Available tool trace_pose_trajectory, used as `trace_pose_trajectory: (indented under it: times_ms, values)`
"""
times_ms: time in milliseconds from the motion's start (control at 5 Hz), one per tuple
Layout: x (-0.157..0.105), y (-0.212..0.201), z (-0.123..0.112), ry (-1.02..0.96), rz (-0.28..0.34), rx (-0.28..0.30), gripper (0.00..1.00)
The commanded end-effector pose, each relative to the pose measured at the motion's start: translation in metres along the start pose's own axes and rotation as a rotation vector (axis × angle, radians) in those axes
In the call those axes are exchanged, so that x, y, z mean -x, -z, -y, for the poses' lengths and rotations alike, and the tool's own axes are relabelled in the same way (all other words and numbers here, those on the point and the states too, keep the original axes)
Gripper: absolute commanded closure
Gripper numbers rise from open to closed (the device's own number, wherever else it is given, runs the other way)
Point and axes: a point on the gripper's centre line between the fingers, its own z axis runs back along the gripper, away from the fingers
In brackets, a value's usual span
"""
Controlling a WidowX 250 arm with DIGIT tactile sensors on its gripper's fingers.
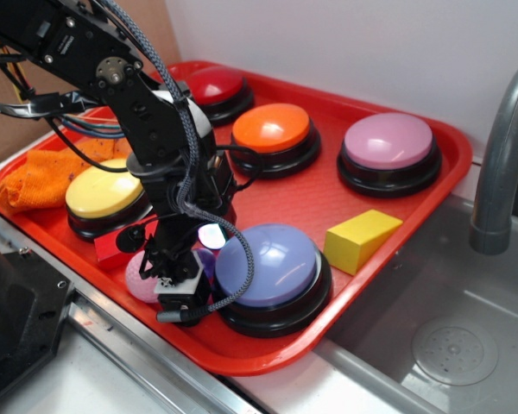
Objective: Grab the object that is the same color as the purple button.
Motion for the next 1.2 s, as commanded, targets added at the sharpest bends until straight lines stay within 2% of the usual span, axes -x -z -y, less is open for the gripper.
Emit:
trace_pose_trajectory:
  times_ms: [0,200,400,600,800,1000]
  values:
    - [-0.003,-0.007,0.002,-0.011,0.056,-0.038,1.0]
    - [-0.002,-0.008,0.001,-0.017,0.048,-0.044,1.0]
    - [-0.005,-0.024,-0.005,-0.081,0.012,-0.052,1.0]
    - [-0.011,-0.063,-0.025,-0.23,-0.047,-0.077,1.0]
    - [-0.011,-0.1,-0.05,-0.361,-0.079,-0.083,1.0]
    - [0.002,-0.122,-0.077,-0.498,-0.096,-0.08,1.0]
